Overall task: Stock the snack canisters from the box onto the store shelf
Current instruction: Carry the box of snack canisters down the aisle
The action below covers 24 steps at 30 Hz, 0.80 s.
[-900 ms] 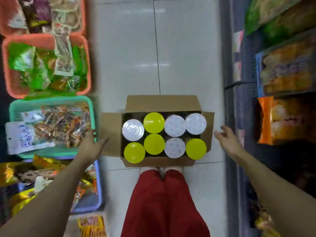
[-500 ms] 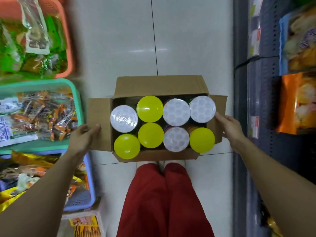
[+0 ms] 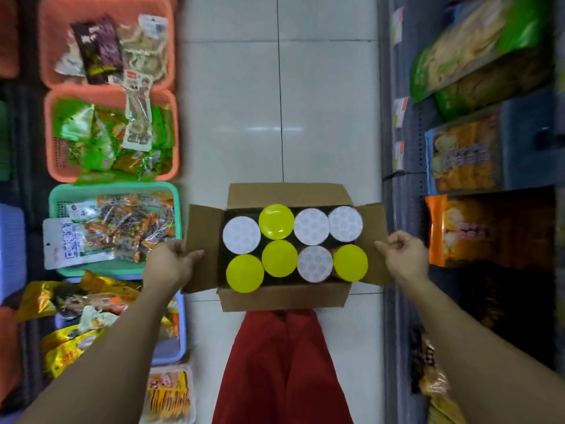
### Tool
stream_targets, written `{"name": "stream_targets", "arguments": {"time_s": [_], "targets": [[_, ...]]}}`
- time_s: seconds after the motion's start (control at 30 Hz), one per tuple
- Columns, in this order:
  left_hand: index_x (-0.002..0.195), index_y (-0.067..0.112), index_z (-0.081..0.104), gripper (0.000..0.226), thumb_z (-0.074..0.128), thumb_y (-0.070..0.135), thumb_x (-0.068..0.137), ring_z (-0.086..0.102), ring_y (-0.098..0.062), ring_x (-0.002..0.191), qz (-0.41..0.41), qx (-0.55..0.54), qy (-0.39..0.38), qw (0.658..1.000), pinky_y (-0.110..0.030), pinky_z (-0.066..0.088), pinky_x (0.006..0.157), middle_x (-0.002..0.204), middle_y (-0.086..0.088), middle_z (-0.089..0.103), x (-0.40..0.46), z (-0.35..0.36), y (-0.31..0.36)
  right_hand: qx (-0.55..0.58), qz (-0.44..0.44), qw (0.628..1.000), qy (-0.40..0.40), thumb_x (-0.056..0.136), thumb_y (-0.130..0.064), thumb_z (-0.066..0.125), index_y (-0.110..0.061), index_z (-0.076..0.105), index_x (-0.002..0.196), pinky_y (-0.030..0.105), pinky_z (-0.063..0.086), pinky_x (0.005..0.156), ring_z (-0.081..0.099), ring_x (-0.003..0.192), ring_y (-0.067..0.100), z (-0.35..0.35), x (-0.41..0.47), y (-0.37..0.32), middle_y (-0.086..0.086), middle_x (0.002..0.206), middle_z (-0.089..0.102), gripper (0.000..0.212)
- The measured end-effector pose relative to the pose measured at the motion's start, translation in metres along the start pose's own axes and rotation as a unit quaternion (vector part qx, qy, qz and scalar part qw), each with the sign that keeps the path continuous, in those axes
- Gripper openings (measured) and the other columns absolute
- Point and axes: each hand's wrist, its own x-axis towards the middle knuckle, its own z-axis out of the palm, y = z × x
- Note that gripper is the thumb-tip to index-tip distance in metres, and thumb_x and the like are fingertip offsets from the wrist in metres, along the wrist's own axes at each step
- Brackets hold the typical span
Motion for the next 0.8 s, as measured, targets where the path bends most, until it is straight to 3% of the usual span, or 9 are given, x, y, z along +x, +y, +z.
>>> {"name": "stream_targets", "arguments": {"time_s": [0.1, 0.23, 0.33, 0.47, 0.7, 0.8], "targets": [[0.077, 0.002, 0.065, 0.022, 0.074, 0.022, 0.077, 0.064, -0.030, 0.070, 0.006, 0.001, -0.005, 1.000, -0.033, 0.047, 0.058, 0.074, -0.013, 0.068, -0.043, -0.051, 0.023, 0.002, -0.007, 1.000, -0.018, 0.078, -0.011, 0.071, -0.013, 0.044, 0.061, 0.032, 0.040, 0.058, 0.049, 0.061, 0.023, -0.043, -0.034, -0.039, 0.015, 0.063, 0.054, 0.032], [0.070, 0.012, 0.062, 0.019, 0.075, 0.024, 0.077, 0.066, -0.033, 0.074, -0.003, -0.007, 0.017, 1.000, -0.035, 0.049, 0.059, 0.074, -0.013, 0.066, -0.114, -0.120, 0.049, 0.018, -0.026, 0.999, -0.019, 0.078, -0.007, 0.071, -0.003, 0.049, 0.064, 0.019, 0.036, 0.054, 0.045, 0.057, 0.020, -0.105, -0.089, -0.090, 0.015, 0.062, 0.053, 0.027], [0.081, 0.009, 0.067, 0.020, 0.075, 0.027, 0.077, 0.066, -0.032, 0.075, -0.007, -0.016, 0.038, 0.999, -0.042, 0.056, 0.069, 0.082, -0.016, 0.070, -0.162, -0.170, 0.069, 0.024, -0.043, 0.998, -0.024, 0.078, -0.007, 0.071, -0.003, 0.051, 0.068, 0.031, 0.038, 0.066, 0.048, 0.066, 0.023, -0.150, -0.123, -0.129, 0.018, 0.067, 0.054, 0.023], [0.088, 0.005, 0.068, 0.022, 0.074, 0.024, 0.078, 0.067, -0.031, 0.075, 0.000, -0.063, 0.047, 0.997, -0.044, 0.057, 0.075, 0.086, -0.018, 0.072, -0.209, -0.220, 0.097, 0.017, -0.078, 0.996, -0.026, 0.079, -0.012, 0.071, -0.010, 0.047, 0.064, 0.038, 0.041, 0.065, 0.048, 0.065, 0.024, -0.196, -0.150, -0.174, 0.014, 0.066, 0.052, 0.028], [0.078, 0.001, 0.062, 0.024, 0.074, 0.022, 0.078, 0.066, -0.031, 0.073, 0.025, -0.099, 0.038, 0.994, -0.046, 0.056, 0.074, 0.079, -0.016, 0.070, -0.231, -0.286, 0.149, 0.006, -0.101, 0.995, 0.010, 0.075, -0.012, 0.074, -0.015, 0.044, 0.059, 0.033, 0.032, 0.052, 0.041, 0.055, 0.020, -0.235, -0.161, -0.234, 0.001, 0.054, 0.045, 0.034], [0.064, 0.014, 0.051, 0.028, 0.074, 0.020, 0.079, 0.060, -0.024, 0.062, 0.030, -0.108, 0.034, 0.993, -0.038, 0.054, 0.067, 0.066, -0.005, 0.061, -0.220, -0.308, 0.173, 0.017, -0.092, 0.996, 0.013, 0.075, -0.012, 0.074, -0.016, 0.044, 0.058, 0.032, 0.032, 0.052, 0.041, 0.055, 0.018, -0.241, -0.157, -0.265, 0.001, 0.055, 0.046, 0.035]]}}
